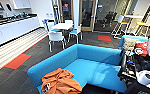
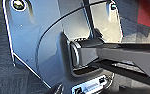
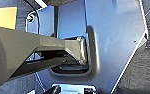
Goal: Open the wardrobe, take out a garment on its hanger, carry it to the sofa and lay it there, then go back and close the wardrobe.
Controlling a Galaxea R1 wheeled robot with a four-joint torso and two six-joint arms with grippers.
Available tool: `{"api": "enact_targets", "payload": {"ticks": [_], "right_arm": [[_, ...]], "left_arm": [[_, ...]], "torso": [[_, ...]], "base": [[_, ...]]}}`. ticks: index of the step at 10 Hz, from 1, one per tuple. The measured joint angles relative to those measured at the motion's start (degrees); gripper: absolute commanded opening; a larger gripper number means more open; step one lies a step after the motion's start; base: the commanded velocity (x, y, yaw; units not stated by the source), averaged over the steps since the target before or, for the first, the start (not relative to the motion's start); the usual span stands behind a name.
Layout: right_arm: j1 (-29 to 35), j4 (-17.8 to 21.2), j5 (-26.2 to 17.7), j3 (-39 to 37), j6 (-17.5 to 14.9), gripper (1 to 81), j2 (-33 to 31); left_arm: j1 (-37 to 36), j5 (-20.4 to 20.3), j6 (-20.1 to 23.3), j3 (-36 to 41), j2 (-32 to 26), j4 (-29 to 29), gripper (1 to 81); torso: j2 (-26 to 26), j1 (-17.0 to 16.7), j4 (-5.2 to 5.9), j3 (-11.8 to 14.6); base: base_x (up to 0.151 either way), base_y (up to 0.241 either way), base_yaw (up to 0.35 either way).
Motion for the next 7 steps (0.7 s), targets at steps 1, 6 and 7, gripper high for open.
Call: {"api": "enact_targets", "payload": {"ticks": [1, 6, 7], "right_arm": [[0.02, 0.00, 0.00, 0.02, 0.00, 81.1, 0.02], [-0.20, 0.00, -0.22, -0.01, 0.00, 81.1, 0.05], [-0.17, 0.00, -0.13, -0.06, 0.00, 81.1, 0.13]], "left_arm": [[0.02, 0.00, 0.00, 0.00, 0.00, 0.00, 81.1], [0.48, 0.18, 0.02, 0.00, 0.13, 0.05, 81.1], [0.39, 0.07, 0.02, 0.00, 0.11, 0.05, 81.1]], "torso": [[0.00, 0.00, 0.00, 0.00], [-0.04, 0.00, 0.00, 0.02], [-0.06, 0.00, 0.00, 0.02]], "base": [[-0.115, 0.000, 0.000], [-0.056, 0.000, 0.000], [0.000, 0.000, 0.000]]}}
